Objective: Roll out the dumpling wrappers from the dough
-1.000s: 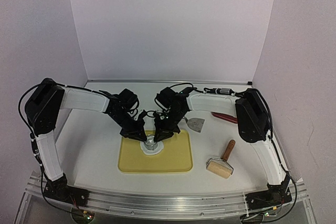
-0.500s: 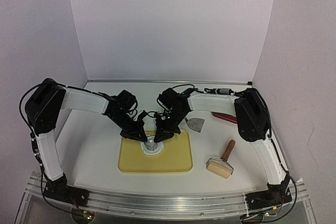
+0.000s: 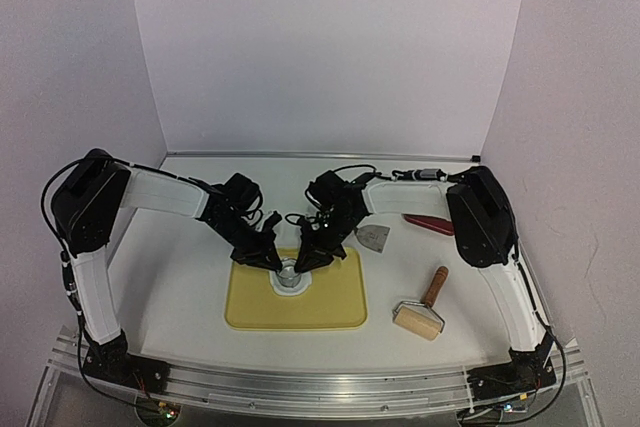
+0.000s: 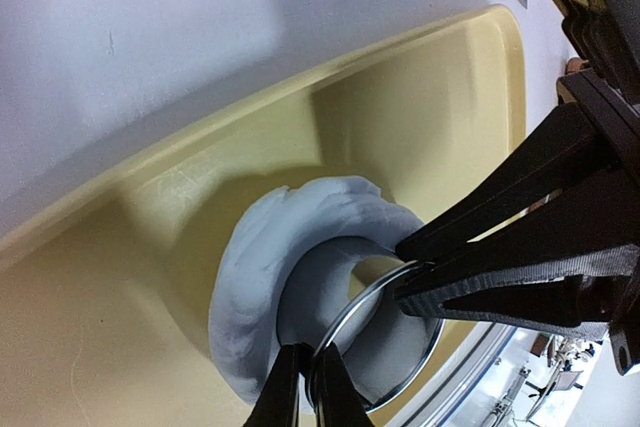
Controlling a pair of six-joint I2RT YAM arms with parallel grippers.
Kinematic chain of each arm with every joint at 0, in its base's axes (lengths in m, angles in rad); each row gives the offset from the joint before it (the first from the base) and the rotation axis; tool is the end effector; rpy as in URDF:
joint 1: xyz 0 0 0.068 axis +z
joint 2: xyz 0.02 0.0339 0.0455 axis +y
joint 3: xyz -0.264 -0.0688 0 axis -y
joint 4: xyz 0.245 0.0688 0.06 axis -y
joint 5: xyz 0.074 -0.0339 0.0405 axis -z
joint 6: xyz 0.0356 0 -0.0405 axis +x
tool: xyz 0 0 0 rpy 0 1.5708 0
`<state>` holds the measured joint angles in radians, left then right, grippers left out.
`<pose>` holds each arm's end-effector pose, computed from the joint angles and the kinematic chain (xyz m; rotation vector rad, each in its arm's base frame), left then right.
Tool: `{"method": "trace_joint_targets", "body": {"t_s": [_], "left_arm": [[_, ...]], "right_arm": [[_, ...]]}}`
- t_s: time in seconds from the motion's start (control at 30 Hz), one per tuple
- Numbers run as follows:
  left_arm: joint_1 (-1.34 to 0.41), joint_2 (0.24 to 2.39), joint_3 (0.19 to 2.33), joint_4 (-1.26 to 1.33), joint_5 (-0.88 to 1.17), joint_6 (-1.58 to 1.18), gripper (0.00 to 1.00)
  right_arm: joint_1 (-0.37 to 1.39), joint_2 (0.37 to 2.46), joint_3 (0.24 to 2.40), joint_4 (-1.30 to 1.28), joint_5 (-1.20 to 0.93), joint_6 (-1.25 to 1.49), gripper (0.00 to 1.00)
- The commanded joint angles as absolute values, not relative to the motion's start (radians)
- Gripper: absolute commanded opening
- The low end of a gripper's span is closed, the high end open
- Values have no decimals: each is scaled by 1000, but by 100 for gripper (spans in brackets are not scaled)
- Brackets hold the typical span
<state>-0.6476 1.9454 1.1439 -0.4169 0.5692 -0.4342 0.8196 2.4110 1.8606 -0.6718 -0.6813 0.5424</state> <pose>0.2803 -0.2361 0.1273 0.4693 2.9317 -1.0154 0.3191 0.3746 0.1171 0.5552 -2.7256 -1.0723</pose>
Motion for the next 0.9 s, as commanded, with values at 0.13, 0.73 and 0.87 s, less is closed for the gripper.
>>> {"method": "trace_joint_targets", "body": {"t_s": [0.13, 0.73, 0.87], "left_arm": [[-737, 2246, 1028, -470, 365, -383, 0], [-740, 2095, 1256, -603, 362, -397, 1], [-740, 2029, 1374, -660, 378, -405, 11]], "right_arm": [[847, 2677, 1676, -799, -388, 560, 0], [846, 2539, 1918, -1009, -182, 570, 0], [846, 2505, 1983, -1090, -119, 564, 0]]}}
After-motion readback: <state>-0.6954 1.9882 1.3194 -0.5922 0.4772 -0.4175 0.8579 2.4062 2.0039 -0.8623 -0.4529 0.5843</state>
